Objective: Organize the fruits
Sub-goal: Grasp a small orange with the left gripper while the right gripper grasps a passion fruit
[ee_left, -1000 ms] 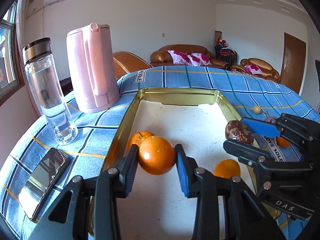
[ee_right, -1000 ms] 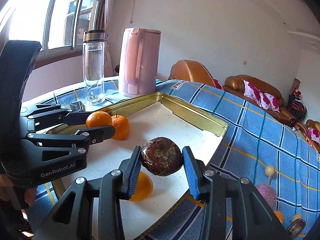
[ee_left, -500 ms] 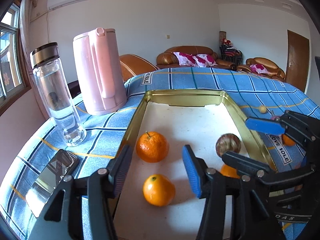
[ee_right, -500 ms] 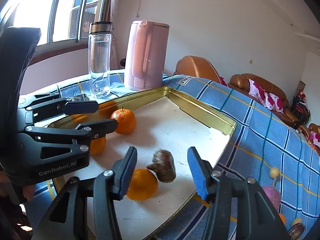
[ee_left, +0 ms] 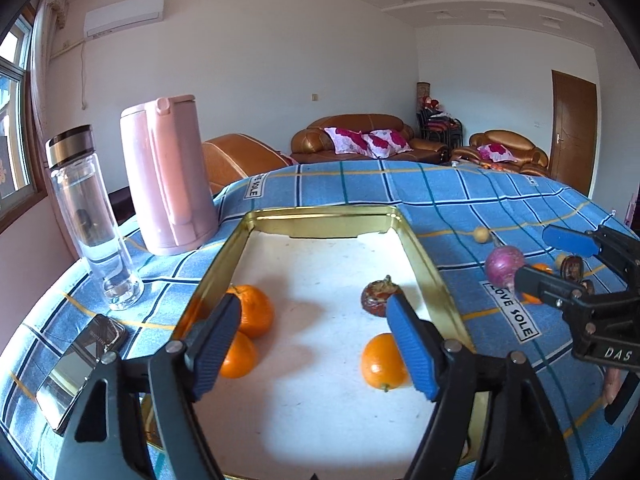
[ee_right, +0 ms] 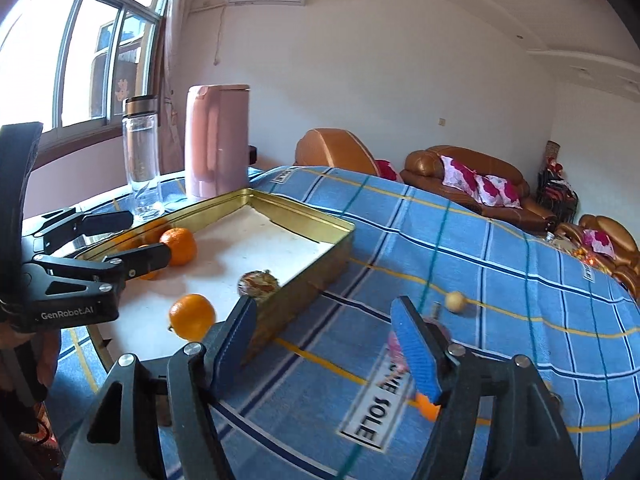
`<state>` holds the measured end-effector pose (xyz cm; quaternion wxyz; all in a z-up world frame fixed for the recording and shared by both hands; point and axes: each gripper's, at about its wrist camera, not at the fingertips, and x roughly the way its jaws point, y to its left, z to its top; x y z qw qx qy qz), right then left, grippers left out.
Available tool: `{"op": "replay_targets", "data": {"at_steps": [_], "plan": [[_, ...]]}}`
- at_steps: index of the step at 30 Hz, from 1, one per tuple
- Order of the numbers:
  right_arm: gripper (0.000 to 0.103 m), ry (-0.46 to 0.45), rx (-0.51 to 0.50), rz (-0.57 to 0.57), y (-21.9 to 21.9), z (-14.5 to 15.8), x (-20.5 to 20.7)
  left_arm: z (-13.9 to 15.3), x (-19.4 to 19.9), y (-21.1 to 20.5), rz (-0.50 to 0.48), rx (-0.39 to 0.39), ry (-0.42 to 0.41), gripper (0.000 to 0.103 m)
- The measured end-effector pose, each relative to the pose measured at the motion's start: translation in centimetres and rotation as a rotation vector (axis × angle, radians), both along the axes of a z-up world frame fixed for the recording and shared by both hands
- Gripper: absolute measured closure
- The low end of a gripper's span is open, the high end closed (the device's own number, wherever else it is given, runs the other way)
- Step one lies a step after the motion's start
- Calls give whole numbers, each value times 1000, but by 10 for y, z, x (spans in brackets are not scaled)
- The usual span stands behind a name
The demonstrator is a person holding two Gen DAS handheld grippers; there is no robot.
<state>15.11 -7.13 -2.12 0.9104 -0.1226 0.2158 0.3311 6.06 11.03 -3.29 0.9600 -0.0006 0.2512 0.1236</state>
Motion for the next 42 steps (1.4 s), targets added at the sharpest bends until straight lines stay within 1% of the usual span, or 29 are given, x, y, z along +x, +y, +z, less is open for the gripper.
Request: {"op": "replay_targets", "data": {"at_steps": [3, 5, 7, 9, 13, 18, 26, 28, 29, 30, 32, 35, 38, 40, 42], "plan": [[31, -1, 5, -65, -27, 1, 4, 3, 2, -18, -39, 9, -3, 25], [31, -4, -2, -117, -43, 1, 6, 5, 4, -31, -61, 20, -8, 23], [31, 1, -5, -171, -62, 1, 10, 7, 6, -44, -86, 29, -12, 16], [31, 18, -7, -218, -80, -1, 15, 9, 9, -59, -115, 46, -17, 13], [31, 77, -18, -284, -111, -10, 25, 12, 16, -91, -182, 86, -15, 13], [31, 147, -31, -301, -130, -17, 31, 9, 34, -124, -255, 109, 15, 13], [31, 257, -74, -272, -132, -32, 44, -1, 60, -161, -320, 137, 73, 13], [33, 297, -97, -259, -130, -38, 49, -4, 66, -167, -335, 139, 91, 13], [40, 312, -106, -257, -129, -41, 52, -6, 68, -169, -341, 136, 101, 13], [52, 326, -105, -251, -130, -42, 53, -8, 71, -171, -345, 134, 113, 13], [61, 339, -95, -244, -131, -43, 54, -11, 76, -174, -357, 129, 127, 15], [61, 325, -96, -250, -133, -41, 51, -15, 80, -177, -379, 119, 150, 18], [61, 292, -93, -263, -133, -38, 47, -21, 87, -180, -404, 95, 187, 30], [61, 271, -91, -273, -135, -36, 45, -25, 93, -184, -427, 74, 221, 42], [61, 262, -82, -281, -137, -34, 45, -28, 101, -186, -428, 56, 243, 45]]}}
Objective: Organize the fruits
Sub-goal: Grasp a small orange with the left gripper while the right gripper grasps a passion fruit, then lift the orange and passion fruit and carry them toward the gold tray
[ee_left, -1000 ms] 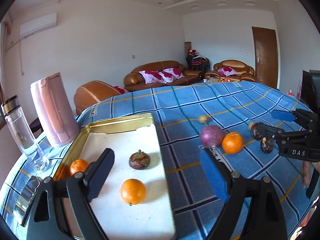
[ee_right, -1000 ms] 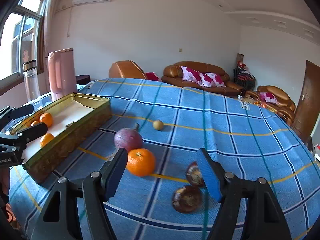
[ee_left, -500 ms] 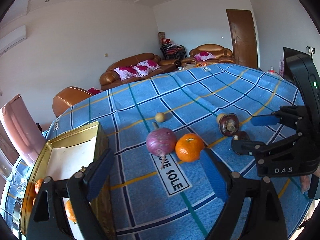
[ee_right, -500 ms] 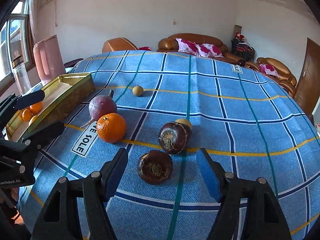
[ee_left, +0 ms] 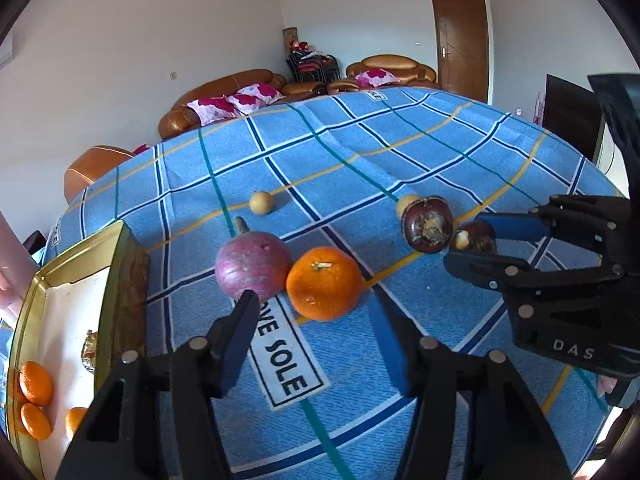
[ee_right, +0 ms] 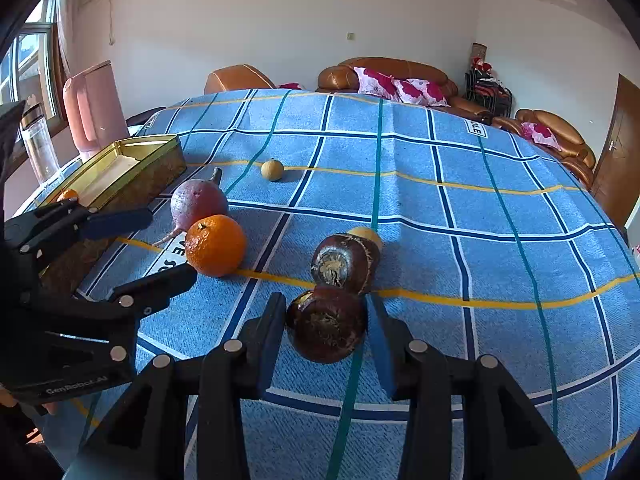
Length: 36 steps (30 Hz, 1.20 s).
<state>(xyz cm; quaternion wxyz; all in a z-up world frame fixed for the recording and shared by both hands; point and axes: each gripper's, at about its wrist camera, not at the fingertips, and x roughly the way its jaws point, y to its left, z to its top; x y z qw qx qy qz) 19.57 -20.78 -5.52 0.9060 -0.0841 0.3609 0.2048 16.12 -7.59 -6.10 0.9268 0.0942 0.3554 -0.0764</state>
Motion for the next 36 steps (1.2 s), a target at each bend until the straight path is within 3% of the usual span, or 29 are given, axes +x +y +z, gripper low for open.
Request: {"op": "replay_targets", "data": {"at_steps": [10, 11, 12, 17, 36], "plan": [[60, -9, 40, -8, -5, 4, 2, -11, 31, -16, 5, 22, 77, 46], [60, -7, 37, -6, -5, 4, 2, -13, 34, -17, 7, 24, 90, 47], [60, -5, 34, -6, -4, 4, 3, -15, 36, -18, 8, 31, 104, 55], [60, -26, 46, -4, -6, 7, -1, -14, 33, -15, -3, -6, 108, 56], [61, -149, 86, 27, -8, 20, -21, 8, -9, -8, -61, -79, -41, 56]]}}
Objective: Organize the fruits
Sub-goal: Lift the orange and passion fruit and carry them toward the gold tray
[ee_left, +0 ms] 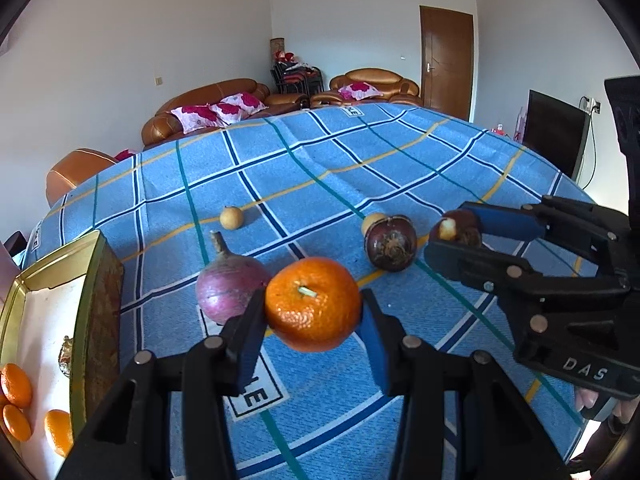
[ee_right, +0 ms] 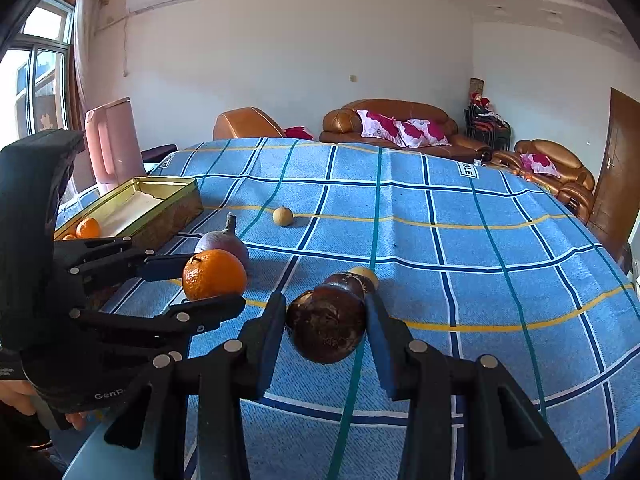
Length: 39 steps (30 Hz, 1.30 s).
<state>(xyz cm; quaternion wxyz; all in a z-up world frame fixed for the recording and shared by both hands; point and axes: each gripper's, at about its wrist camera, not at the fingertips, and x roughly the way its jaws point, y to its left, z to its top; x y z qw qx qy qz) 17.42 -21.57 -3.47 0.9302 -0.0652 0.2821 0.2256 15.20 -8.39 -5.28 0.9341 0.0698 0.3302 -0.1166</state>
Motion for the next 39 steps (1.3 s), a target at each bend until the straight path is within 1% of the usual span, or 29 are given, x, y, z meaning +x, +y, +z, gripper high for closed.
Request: {"op": "replay_targets", "data": {"at_steps": [14, 23, 39], "plan": [[61, -85, 22, 25, -2, 7, -14, 11, -23, 9, 21, -37, -102, 56], [61, -126, 35, 36, -3, 11, -21, 17, -35, 11, 43, -33, -166, 56], [61, -202, 50, 49, -4, 16, -34, 22, -48, 17, 75, -48, -240, 56]]}}
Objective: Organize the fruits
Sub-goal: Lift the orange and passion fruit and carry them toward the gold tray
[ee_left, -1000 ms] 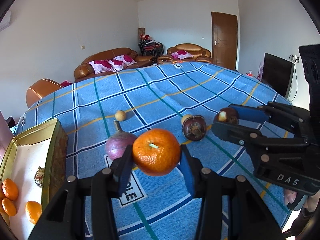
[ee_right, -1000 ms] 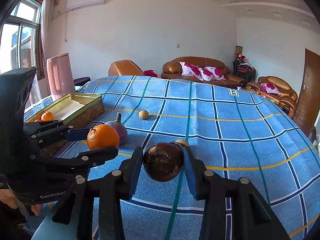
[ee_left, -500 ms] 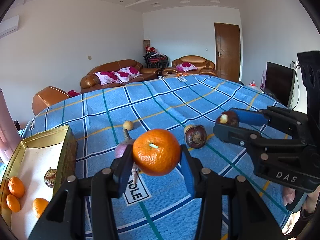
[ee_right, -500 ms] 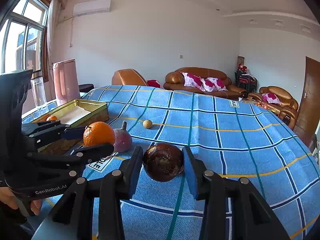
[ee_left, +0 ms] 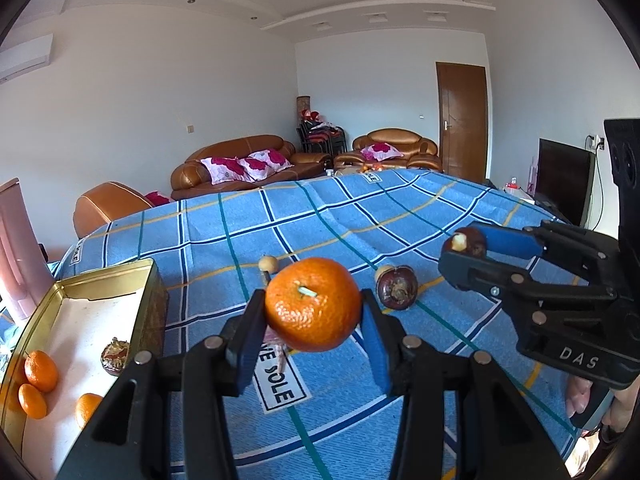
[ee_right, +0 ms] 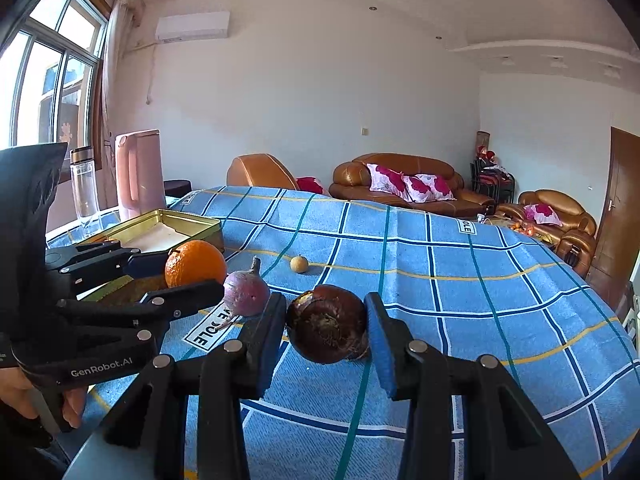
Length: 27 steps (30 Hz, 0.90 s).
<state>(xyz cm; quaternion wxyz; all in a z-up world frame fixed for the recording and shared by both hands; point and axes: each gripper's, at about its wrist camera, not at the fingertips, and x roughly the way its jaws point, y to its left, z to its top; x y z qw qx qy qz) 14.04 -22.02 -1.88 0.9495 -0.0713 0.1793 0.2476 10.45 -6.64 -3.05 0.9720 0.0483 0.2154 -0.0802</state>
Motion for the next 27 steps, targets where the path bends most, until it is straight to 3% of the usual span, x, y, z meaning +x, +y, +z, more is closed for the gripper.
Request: {"op": "replay_targets", "data": {"at_steps": [27], "plan": [[61, -83, 11, 31, 10, 6, -14, 7, -18, 14, 72, 1, -97, 56]]}}
